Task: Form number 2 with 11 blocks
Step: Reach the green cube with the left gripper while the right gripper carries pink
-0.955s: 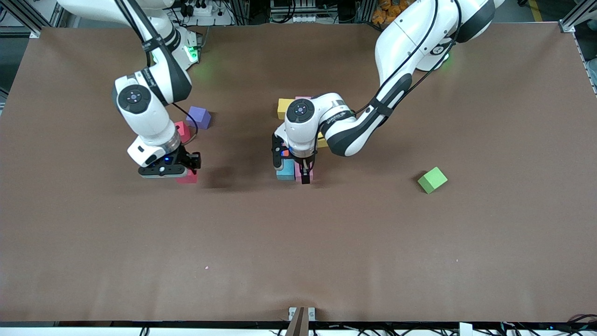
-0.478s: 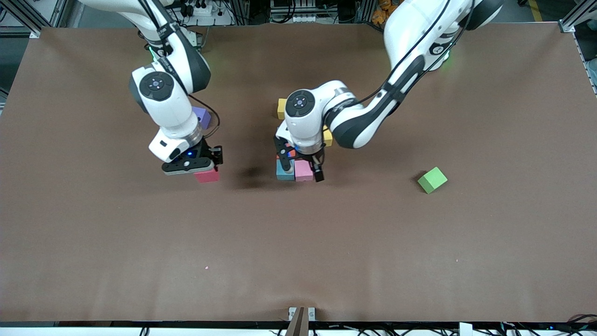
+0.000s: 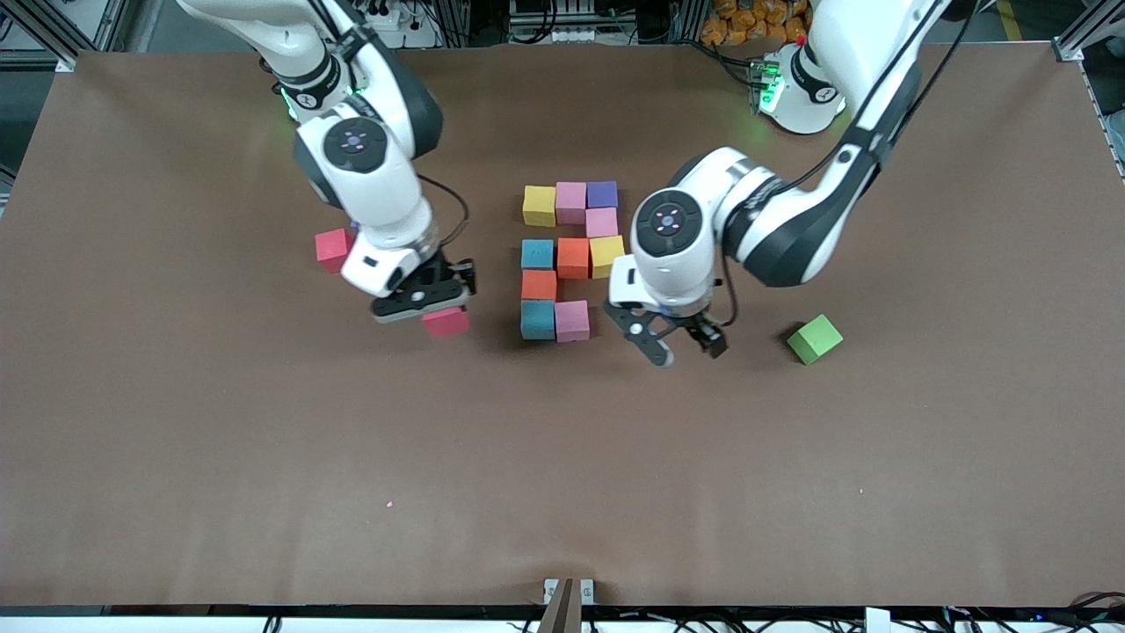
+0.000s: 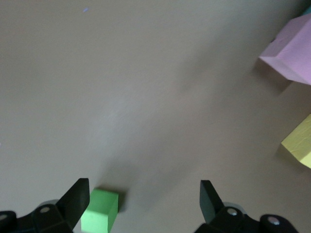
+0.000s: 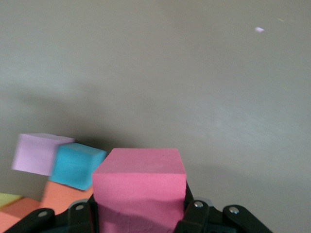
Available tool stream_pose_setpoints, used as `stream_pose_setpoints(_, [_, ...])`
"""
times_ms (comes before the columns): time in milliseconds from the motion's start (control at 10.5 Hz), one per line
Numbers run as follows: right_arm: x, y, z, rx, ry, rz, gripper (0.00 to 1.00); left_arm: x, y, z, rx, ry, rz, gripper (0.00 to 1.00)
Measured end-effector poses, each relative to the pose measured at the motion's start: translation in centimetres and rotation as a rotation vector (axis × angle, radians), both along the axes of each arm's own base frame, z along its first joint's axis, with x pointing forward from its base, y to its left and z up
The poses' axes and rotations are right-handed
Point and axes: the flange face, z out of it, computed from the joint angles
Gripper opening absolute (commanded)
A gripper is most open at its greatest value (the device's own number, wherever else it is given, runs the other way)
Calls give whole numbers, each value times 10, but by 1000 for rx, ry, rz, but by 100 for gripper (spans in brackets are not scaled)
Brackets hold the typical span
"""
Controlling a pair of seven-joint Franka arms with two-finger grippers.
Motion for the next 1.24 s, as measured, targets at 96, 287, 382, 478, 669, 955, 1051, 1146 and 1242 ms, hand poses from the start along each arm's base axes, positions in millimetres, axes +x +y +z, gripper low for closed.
stream_pose_setpoints(96, [-1,24,2,15,-5,37,24,5,20,3,13,-1,37,100])
stream_pose_setpoints(287, [-15,80,-1,29,-4,135,23,19,73,-8,28,12,107,100])
stream_pose_setpoints(382, [-25,104,-3,32,-1,176,21,24,95,-18,18,11,123,100])
stream_pose_setpoints(478, [-36,127,-3,30,3,218,20,27,119,-31,1,3,141,100])
stream_pose_setpoints(669, [-45,162,-2,-33,22,324,20,25,166,-54,-43,-8,188,100])
stream_pose_setpoints(955, [-48,200,-14,-69,9,564,20,15,246,-102,-157,-35,234,100])
stream_pose_setpoints(1051, [-42,203,-21,-68,-18,651,20,10,260,-111,-165,-28,269,100])
stream_pose_setpoints(1146, [-37,206,-29,-60,-59,727,20,7,267,-115,-165,-24,312,100])
stream_pose_setpoints(1242, [-33,210,-41,-50,-88,785,20,6,269,-117,-164,-27,369,100])
